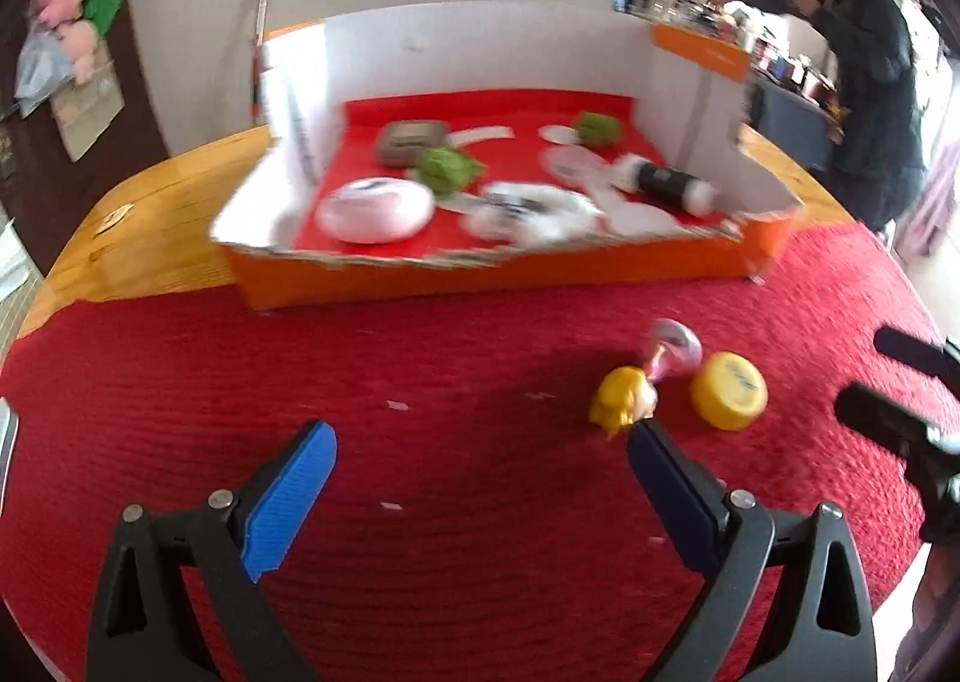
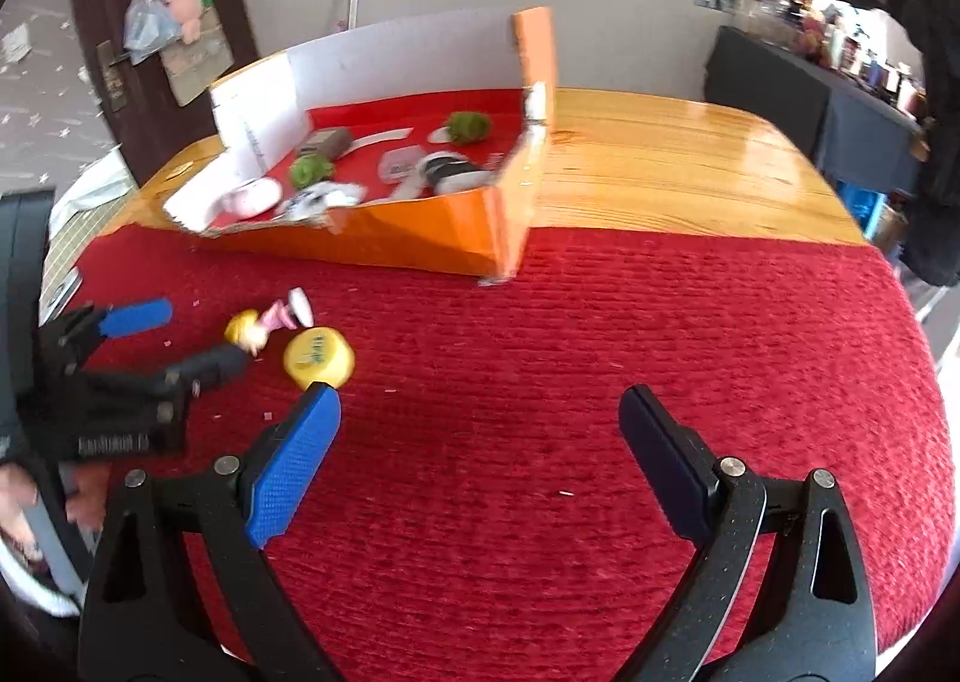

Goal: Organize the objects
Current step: 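Move the left tool toward the doll figurine and the right tool toward the yellow lid, then close the left tool on the doll figurine while the right tool grasps the yellow lid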

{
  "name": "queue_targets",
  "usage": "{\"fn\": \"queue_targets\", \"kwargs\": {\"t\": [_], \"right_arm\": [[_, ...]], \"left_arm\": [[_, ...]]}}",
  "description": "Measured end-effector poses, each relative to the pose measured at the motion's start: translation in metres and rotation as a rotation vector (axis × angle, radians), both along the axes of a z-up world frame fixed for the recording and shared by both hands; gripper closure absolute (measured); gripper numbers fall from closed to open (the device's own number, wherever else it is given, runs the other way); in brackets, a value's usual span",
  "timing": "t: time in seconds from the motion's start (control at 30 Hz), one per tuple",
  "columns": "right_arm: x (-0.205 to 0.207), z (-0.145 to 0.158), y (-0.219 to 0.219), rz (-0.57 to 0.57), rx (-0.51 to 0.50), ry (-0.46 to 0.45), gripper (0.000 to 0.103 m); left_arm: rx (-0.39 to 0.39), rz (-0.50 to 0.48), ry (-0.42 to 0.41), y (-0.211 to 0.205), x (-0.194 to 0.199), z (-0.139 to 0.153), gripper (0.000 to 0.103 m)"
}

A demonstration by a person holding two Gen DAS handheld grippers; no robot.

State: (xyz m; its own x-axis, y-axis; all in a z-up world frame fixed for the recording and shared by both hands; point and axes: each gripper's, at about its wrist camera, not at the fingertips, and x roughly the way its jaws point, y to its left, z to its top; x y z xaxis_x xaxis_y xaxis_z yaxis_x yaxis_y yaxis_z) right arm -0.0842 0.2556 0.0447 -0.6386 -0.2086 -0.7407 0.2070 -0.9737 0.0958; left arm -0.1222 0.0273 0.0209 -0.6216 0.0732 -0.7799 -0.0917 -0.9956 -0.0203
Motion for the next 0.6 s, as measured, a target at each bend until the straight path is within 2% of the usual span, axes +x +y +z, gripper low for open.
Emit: {"fn": "queue_targets", "kwargs": {"t": [0.17,0.37,0.47,0.53,0.6], "right_arm": [[-0.010,-0.006,-0.022,0.075,0.057,-0.012,0.008],[-0.017,-0.009,-0.039,0.138,0.080,-0.013,0.008],[-0.021,-0.010,-0.042,0.156,0.078,-0.019,0.008],[-0.022,-0.010,-0.045,0.168,0.074,-0.019,0.009],[-0.023,-0.011,-0.048,0.177,0.082,-0.017,0.012]], "left_arm": [[0.048,-0.036,-0.002,-0.012,-0.003,0.004,0.003],[-0.016,-0.144,0.039,0.004,-0.002,0.009,0.008],[-0.036,-0.204,0.041,0.013,-0.007,0.009,0.014],[-0.058,-0.236,0.041,0.019,-0.011,0.008,0.027],[-0.077,-0.258,0.034,0.024,-0.014,0.005,0.034]]}}
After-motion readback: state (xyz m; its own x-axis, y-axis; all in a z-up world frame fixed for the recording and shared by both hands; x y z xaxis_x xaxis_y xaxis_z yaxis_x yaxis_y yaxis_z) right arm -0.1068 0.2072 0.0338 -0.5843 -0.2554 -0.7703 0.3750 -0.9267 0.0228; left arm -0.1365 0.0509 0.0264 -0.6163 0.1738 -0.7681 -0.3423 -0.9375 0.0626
